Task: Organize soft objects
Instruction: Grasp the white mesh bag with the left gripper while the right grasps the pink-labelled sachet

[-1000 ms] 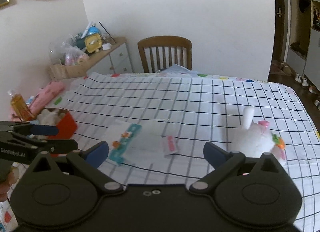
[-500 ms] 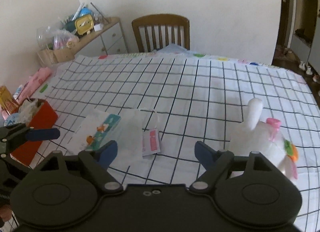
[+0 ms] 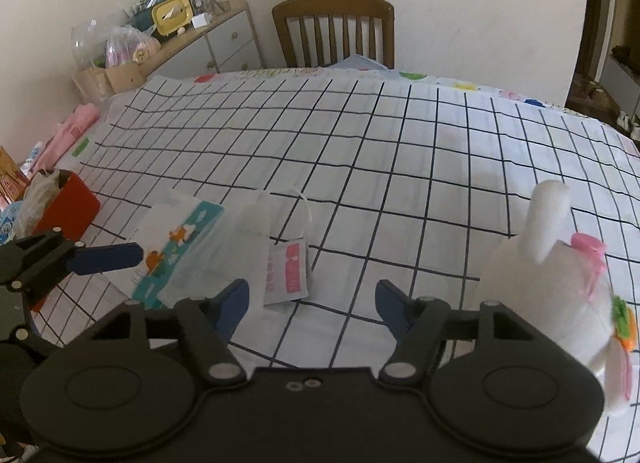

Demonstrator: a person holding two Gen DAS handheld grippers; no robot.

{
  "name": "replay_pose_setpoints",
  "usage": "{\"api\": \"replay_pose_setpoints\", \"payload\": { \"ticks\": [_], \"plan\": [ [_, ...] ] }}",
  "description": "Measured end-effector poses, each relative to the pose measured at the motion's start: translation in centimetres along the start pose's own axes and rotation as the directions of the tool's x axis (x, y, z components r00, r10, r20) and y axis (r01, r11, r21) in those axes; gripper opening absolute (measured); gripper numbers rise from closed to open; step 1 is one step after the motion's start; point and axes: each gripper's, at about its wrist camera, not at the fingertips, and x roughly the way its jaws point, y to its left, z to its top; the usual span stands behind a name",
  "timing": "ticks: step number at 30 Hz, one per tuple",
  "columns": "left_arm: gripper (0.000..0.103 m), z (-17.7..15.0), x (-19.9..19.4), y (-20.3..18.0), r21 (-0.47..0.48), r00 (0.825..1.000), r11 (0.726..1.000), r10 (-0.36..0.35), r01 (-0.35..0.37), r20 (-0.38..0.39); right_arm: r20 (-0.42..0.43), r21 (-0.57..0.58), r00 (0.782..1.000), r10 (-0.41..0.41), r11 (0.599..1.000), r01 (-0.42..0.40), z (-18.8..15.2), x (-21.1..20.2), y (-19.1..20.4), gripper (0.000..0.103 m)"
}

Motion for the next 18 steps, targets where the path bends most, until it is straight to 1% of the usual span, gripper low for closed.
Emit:
{"api": "replay_pose_setpoints", "payload": {
  "ticks": [7, 11, 13, 18],
  "plan": [
    [0.069, 0.2, 1.6, 0.0, 0.002, 1.000, 1.000, 0.009, -0.009, -0.027, -0.029, -0.006, 1.000, 0.003, 1.000, -0.003, 0.6, 2.1, -0.1, 0.054],
    [0.067, 0.1, 2.2, 0.0, 0.010, 0.999, 1.000, 0.016, -0.016, -0.039, -0.041, -0.022, 0.999, 0.002, 1.000, -0.003, 0.9, 3.2, 0.2, 0.049],
    [0.061, 0.1, 2.6, 0.3, -0.003, 0.999, 1.000, 0.015, -0.015, -0.050, -0.049, -0.030, 0.999, 0.000, 1.000, -0.001, 1.0, 3.7, 0.3, 0.046],
    [0.054, 0.2, 3.1, 0.9, -0.025, 0.998, 0.999, 0.019, -0.020, -0.057, -0.061, -0.038, 0.998, -0.002, 0.999, 0.000, 1.0, 4.5, 0.5, 0.042]
  ]
}}
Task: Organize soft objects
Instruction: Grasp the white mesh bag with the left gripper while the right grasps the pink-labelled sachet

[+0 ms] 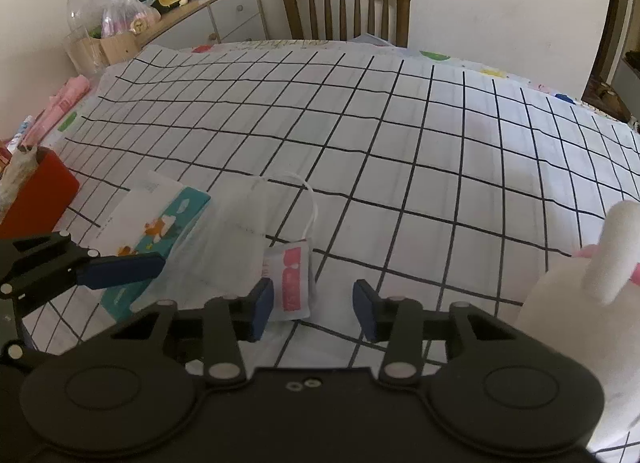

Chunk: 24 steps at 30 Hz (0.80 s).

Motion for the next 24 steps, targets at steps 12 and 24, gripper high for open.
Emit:
{"api": "replay_pose_setpoints", "payload": {
  "ticks": [12, 24],
  "plan": [
    [0.035, 0.1, 1.1, 1.0, -0.027, 1.000, 1.000, 0.007, -0.007, -0.021, 0.002, -0.063, 1.000, -0.006, 0.998, 0.007, 0.3, 0.7, 1.5, 0.029],
    [0.017, 0.4, 1.1, 1.4, -0.045, 1.000, 0.999, 0.012, -0.013, -0.020, 0.067, -0.015, 0.998, -0.003, 1.000, 0.004, -0.2, -0.7, 1.1, 0.006]
  ]
}}
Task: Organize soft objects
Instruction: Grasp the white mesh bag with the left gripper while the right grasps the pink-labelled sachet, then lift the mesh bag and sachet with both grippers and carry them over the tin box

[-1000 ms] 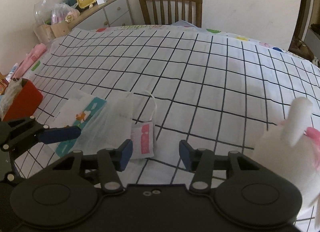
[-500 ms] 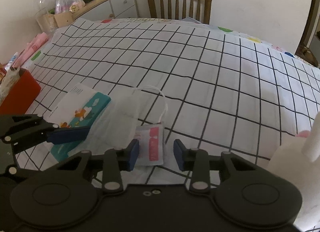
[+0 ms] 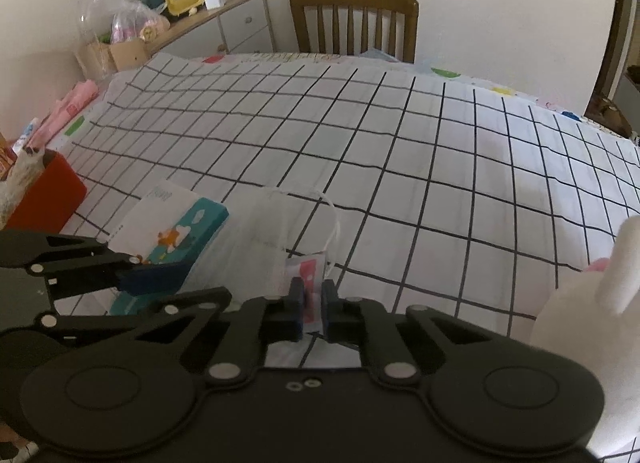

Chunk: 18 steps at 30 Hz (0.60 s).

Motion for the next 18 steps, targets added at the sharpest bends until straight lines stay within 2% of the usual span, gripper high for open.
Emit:
{"api": "replay_pose_setpoints", "payload": {
  "ticks": [4, 18],
  "plan": [
    [0.013, 0.0, -0.5, 0.2, -0.010, 1.000, 1.000, -0.005, 0.005, 0.011, 0.028, 0.006, 0.999, -0.017, 1.000, 0.017, -0.3, -1.0, -0.1, 0.005],
    [0.013, 0.4, -3.9, 1.0, -0.056, 0.998, 0.997, -0.051, 0.053, 0.031, 0.084, 0.060, 0.996, -0.036, 0.998, 0.031, -1.7, -6.0, -1.5, 0.005]
  ]
}}
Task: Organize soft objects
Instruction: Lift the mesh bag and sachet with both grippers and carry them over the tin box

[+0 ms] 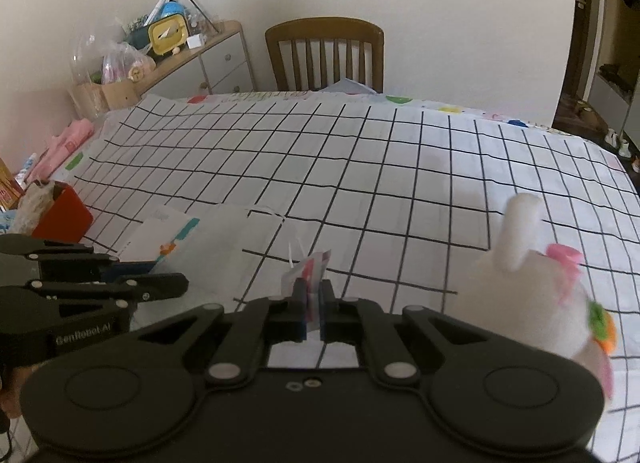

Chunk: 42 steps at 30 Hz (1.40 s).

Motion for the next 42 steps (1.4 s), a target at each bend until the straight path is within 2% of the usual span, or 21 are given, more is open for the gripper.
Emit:
{"api": "replay_pose_setpoints", "payload": {
  "ticks": [8, 19, 34, 42],
  "plan": [
    [0.013, 0.4, -3.1, 0.7, -0.019, 1.000, 1.000, 0.003, -0.003, 0.029, 0.036, -0.010, 0.999, 0.028, 1.000, -0.027, 0.1, -3.1, 1.7, 0.005],
    [0.013, 0.1, -9.0, 3.1, -0.046, 0.995, 0.998, 0.035, -0.031, 0.093, 0.103, -0.063, 0.991, 0.085, 0.995, -0.078, 1.5, -6.2, 6.4, 0.005],
    [0.013, -1.5, -17.0, 9.9, -0.136, 0.974, 0.982, 0.154, -0.133, 0.166, 0.142, -0.170, 0.971, 0.193, 0.971, -0.168, 3.9, -6.7, 15.8, 0.005],
    [0.013, -3.1, -20.2, 14.1, -0.171, 0.960, 0.966, 0.224, -0.195, 0.170, 0.139, -0.211, 0.956, 0.258, 0.951, -0.226, 5.1, -5.4, 21.2, 0.005]
  ]
}}
